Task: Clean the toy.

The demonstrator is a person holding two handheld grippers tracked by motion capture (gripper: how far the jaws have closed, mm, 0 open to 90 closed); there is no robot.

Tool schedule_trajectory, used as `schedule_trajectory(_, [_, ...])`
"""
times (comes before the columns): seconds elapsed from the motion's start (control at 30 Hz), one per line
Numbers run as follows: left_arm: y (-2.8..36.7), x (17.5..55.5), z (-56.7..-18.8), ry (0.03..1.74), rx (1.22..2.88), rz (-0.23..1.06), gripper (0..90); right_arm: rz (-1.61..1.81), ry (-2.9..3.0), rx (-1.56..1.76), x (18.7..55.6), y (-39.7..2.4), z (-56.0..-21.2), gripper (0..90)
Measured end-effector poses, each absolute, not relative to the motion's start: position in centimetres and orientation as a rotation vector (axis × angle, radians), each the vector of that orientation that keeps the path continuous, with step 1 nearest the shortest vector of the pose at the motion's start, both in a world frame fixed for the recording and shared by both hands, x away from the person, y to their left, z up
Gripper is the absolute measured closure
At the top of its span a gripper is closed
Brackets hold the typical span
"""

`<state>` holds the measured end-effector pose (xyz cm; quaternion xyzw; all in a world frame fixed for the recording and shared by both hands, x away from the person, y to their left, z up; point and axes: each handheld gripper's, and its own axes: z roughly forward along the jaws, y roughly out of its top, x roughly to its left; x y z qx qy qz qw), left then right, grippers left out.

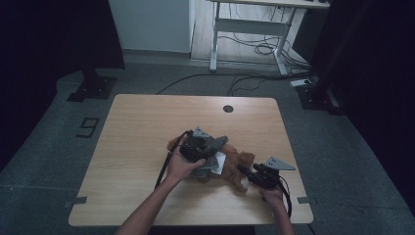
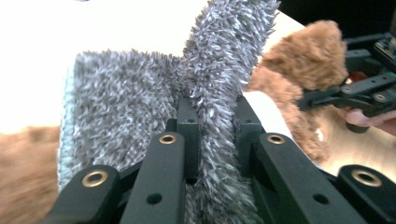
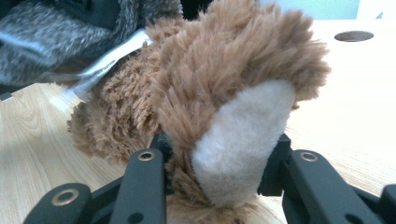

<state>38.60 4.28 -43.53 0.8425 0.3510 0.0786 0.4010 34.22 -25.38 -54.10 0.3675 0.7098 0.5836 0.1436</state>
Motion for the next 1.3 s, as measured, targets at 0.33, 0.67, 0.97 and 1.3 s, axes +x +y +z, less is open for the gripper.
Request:
schedule_trajectory(0.33, [9.1,38.7,-42.9,0.981,2.073,0.322,77.3,1.681,2.047,1.067,34.2,-25.4,-54.1,62.3])
schedule_trajectory(0.67, [14.6,38.7,-44.2,1.083,1.949,0.292,77.3,1.681,2.046,1.065,34.3,-25.4,-54.1,61.9])
schedule_trajectory(0.97, [17.1,38.6,-45.6,1.139,1.918,0.264,77.4,1.661,2.050,1.061,34.7,-25.2,-53.9,62.0])
schedule_trajectory(1.3, [17.1,38.0,-46.6,1.136,1.904,0.227,77.7,1.581,2.072,1.093,38.1,-24.4,-53.0,62.5])
